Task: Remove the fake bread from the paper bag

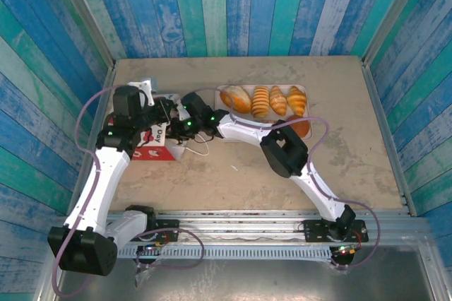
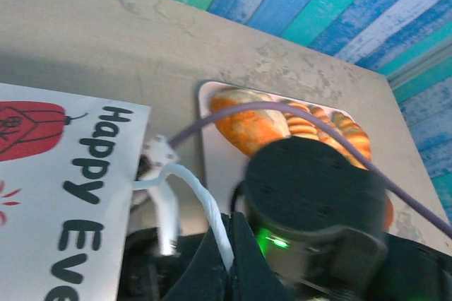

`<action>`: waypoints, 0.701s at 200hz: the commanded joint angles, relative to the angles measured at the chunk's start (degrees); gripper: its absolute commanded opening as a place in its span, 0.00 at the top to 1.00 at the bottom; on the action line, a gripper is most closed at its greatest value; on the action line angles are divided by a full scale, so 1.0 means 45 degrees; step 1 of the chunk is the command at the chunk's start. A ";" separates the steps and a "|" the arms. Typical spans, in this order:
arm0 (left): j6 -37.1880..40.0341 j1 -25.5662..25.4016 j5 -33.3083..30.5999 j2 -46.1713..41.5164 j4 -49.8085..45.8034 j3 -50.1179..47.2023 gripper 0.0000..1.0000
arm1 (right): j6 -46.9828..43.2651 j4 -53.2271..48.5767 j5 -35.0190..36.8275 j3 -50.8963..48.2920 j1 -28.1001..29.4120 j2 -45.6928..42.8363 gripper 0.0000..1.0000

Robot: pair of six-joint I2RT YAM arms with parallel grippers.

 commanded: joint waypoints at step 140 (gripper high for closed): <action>0.3857 -0.0044 -0.3574 -0.2170 -0.1720 0.0413 1.00 | -0.3166 0.0821 0.1125 -0.7316 0.0501 -0.6268 0.69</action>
